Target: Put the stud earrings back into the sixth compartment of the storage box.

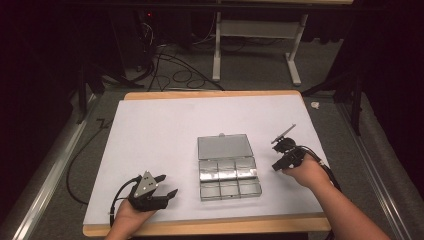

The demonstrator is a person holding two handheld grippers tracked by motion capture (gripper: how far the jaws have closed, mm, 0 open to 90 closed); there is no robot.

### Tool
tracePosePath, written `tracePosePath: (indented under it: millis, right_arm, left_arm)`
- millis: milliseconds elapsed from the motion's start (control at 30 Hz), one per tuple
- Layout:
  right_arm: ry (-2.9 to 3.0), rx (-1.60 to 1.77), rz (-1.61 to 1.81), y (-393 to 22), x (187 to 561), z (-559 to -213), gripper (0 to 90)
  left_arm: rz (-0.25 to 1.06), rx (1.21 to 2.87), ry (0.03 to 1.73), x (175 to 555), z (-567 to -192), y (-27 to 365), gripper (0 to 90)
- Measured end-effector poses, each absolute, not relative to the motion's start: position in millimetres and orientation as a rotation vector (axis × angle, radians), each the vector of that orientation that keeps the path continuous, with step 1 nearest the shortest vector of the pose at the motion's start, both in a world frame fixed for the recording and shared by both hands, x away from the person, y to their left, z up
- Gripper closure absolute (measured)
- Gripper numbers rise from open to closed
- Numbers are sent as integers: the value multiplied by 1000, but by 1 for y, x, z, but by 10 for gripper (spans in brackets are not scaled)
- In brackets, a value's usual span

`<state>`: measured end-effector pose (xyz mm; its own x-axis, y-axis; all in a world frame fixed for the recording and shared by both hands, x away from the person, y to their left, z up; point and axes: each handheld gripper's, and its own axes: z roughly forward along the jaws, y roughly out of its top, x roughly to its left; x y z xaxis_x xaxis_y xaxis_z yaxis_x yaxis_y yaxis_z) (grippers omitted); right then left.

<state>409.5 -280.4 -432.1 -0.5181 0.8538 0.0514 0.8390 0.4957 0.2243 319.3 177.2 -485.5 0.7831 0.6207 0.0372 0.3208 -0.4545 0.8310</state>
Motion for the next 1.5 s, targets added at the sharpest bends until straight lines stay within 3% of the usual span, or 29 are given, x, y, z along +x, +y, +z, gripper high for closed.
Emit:
tracePosePath:
  millis: [533, 1500]
  right_arm:
    - [2678, 1499, 282, -279, 418, -437, 854]
    - [2806, 1363, 374, -246, 376, -393, 870]
  left_arm:
    - [422, 2078, 693, 319, -486, 177, 336]
    - [425, 2082, 688, 319, -486, 176, 336]
